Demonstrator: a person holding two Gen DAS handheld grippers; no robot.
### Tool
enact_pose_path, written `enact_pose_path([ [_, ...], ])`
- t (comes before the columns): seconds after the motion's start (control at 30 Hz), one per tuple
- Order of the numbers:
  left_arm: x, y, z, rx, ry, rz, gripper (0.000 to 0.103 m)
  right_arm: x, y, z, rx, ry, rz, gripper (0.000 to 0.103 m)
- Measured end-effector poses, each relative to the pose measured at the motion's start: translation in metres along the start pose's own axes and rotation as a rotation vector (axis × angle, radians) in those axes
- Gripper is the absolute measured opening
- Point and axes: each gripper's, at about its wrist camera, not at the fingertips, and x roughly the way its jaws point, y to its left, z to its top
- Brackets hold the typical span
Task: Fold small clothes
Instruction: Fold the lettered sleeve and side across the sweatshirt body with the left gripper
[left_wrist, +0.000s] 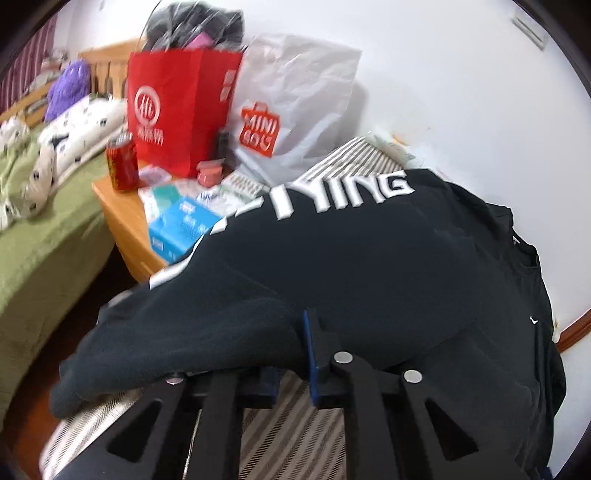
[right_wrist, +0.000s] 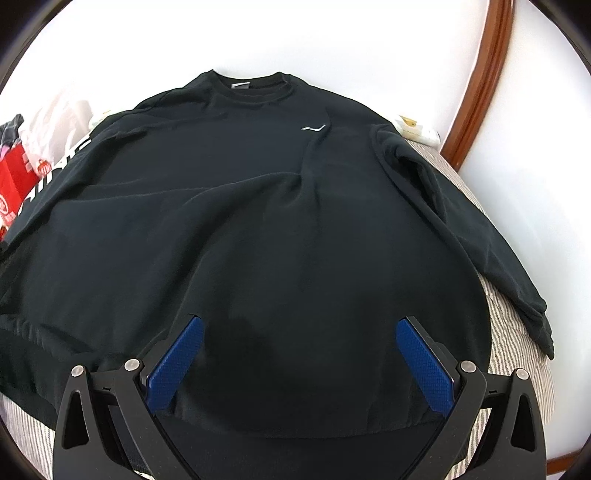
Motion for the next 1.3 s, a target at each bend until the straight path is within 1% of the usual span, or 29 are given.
enact_pose_path([
  [0.07,-0.011,-0.014,0.009,0.038,-0.037,0.009,0.009,-0.003,-0.005,0.005,0.001,-0.013,0.013,0.102],
  [0.17,-0.028,-0.039,0.021,0.088,-0.082,-0.018,0.008,-0.007,-0.013,0.015,-0.019,-0.041,0.019,0.102],
  [0.23,-0.04,-0.065,0.029,0.136,-0.121,-0.045,0.008,-0.008,-0.018,0.02,-0.042,-0.057,0.008,0.102],
  [0.3,-0.047,-0.09,0.035,0.179,-0.141,-0.075,0.008,-0.011,-0.027,0.027,-0.057,-0.085,-0.014,0.102],
  [0.4,-0.05,-0.134,0.039,0.247,-0.144,-0.13,0.008,-0.014,-0.044,0.034,-0.038,-0.102,-0.027,0.102],
  [0.47,-0.047,-0.167,0.039,0.297,-0.14,-0.159,0.008,-0.013,-0.056,0.035,-0.017,-0.102,-0.015,0.102],
  [0.57,-0.039,-0.209,0.034,0.366,-0.134,-0.177,0.008,-0.012,-0.072,0.032,0.003,-0.104,-0.009,0.102],
  [0.7,-0.025,-0.261,0.019,0.451,-0.11,-0.219,0.008,-0.001,-0.092,0.026,0.037,-0.081,-0.019,0.102],
  [0.8,-0.011,-0.297,0.0,0.516,-0.063,-0.249,0.008,0.006,-0.107,0.02,0.07,-0.066,-0.024,0.102],
  [0.9,-0.002,-0.322,-0.016,0.548,-0.031,-0.269,0.008,0.015,-0.121,0.014,0.108,-0.046,-0.021,0.102],
  [1.07,0.011,-0.346,-0.039,0.619,0.019,-0.258,0.008,0.022,-0.135,0.004,0.141,-0.032,-0.005,0.102],
  [1.2,0.012,-0.35,-0.049,0.648,0.071,-0.238,0.008,0.017,-0.13,0.002,0.118,-0.055,0.011,0.102],
  [1.3,0.006,-0.341,-0.049,0.652,0.102,-0.262,0.011,0.01,-0.119,0.006,0.079,-0.088,0.008,0.102],
])
